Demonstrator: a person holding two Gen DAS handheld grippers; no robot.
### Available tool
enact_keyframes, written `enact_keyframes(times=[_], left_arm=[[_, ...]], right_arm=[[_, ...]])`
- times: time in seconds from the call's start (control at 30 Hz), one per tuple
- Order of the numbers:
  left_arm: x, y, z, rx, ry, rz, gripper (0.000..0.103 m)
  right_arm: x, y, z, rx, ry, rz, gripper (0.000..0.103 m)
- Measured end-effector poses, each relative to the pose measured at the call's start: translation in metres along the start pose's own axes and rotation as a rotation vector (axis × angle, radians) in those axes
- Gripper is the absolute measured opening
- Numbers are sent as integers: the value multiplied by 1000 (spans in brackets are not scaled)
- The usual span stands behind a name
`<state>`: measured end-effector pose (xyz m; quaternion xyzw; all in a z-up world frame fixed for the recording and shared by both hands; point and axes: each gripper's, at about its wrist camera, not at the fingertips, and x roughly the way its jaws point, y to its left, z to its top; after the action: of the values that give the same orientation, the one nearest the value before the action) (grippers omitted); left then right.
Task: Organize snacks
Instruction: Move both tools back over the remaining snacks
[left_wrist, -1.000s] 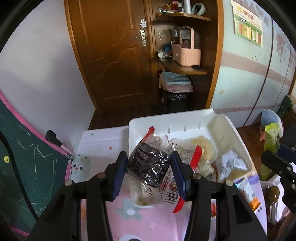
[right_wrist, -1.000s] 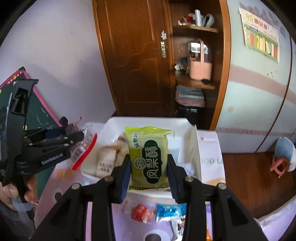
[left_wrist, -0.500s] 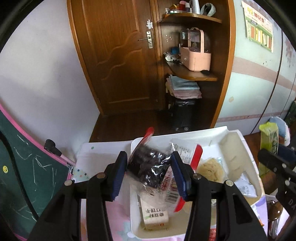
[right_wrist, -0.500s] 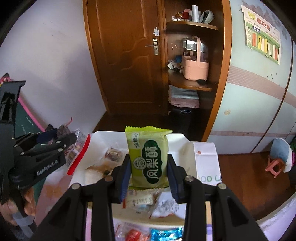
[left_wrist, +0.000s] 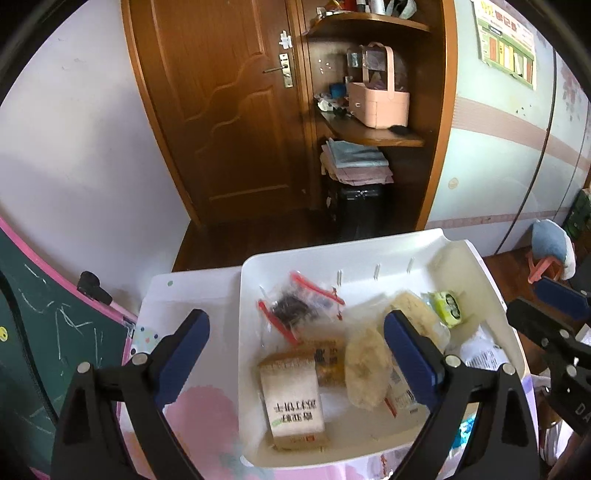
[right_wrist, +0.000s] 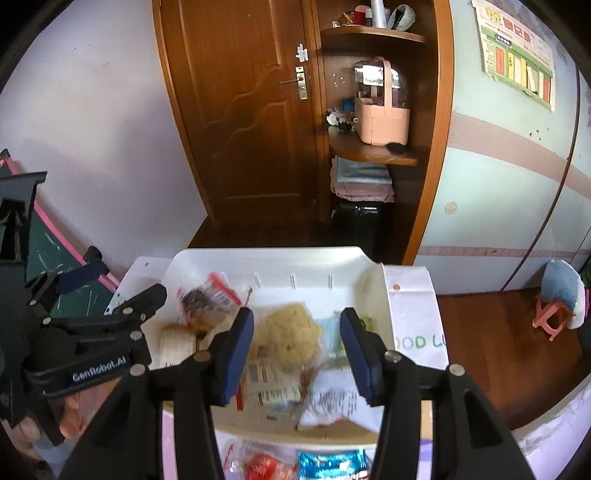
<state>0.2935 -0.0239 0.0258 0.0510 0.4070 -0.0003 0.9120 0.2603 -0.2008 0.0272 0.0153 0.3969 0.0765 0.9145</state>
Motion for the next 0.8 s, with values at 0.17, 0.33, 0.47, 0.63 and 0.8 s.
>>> enact_keyframes(times=[0.17, 0.33, 0.47, 0.63, 0.8], left_arm=[[-17, 1, -11, -14, 12, -46, 95], [-48, 1, -22, -3, -7, -67, 95], [-77, 3, -30, 7, -35, -92, 95], [-117, 3, -60, 26, -71, -155, 100], [-133, -5, -98, 45, -86, -176, 100]], right_arm=[[-23, -6, -17, 7, -8, 12, 49], [-56, -10, -32, 19, -34, 25, 49], [-85, -15, -47, 39, -65, 37, 49], [-120, -20, -80, 78, -126, 47, 60], [-132, -29, -120, 128, -126, 26, 62]])
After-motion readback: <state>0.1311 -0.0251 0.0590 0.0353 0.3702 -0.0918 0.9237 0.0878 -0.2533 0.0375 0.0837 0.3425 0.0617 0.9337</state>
